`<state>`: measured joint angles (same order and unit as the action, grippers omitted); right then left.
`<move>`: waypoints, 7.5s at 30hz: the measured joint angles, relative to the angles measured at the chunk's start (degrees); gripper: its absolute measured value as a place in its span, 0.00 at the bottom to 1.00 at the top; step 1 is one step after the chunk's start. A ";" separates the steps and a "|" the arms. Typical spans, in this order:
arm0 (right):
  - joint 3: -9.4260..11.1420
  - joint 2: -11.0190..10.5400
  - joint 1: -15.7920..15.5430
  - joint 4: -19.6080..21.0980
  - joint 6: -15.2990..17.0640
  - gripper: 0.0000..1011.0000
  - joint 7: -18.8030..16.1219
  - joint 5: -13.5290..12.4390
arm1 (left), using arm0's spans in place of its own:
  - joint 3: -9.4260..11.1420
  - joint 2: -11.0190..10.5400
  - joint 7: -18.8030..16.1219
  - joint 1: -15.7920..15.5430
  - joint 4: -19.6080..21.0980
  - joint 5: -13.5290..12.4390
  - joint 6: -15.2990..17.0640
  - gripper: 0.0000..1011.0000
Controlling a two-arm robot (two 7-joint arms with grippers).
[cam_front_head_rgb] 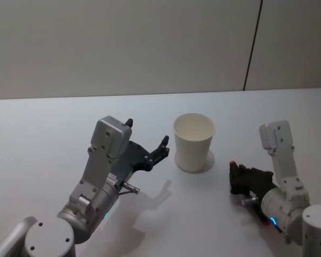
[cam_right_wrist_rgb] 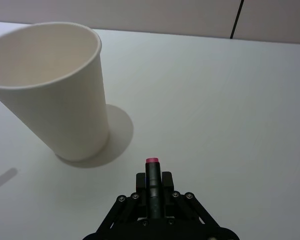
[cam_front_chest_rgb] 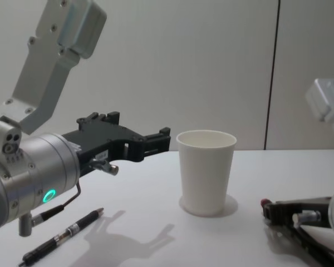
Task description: Place the pen into the pen holder.
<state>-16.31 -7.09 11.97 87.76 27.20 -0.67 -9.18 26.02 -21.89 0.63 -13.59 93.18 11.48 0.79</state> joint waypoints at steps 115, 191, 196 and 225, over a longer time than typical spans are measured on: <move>-1.51 4.23 26.78 -38.75 -70.84 0.17 -43.56 -7.34 | 0.00 0.00 0.00 0.00 0.00 0.00 0.00 0.99; -1.52 -0.02 13.02 -16.93 -59.04 0.99 -15.96 2.04 | 0.00 0.00 0.00 0.00 0.00 0.00 0.00 0.99; -1.32 -1.96 8.35 -10.43 -55.59 0.99 -11.10 2.92 | 0.00 0.00 0.00 0.00 0.00 0.00 0.00 0.99; 1.14 -11.90 -11.94 9.20 -46.48 0.99 3.42 -1.87 | 0.00 0.00 0.00 0.00 0.00 0.00 0.00 0.99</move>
<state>-15.17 -18.99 0.03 96.96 -19.28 2.75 -11.04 26.02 -21.89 0.63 -13.59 93.18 11.48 0.80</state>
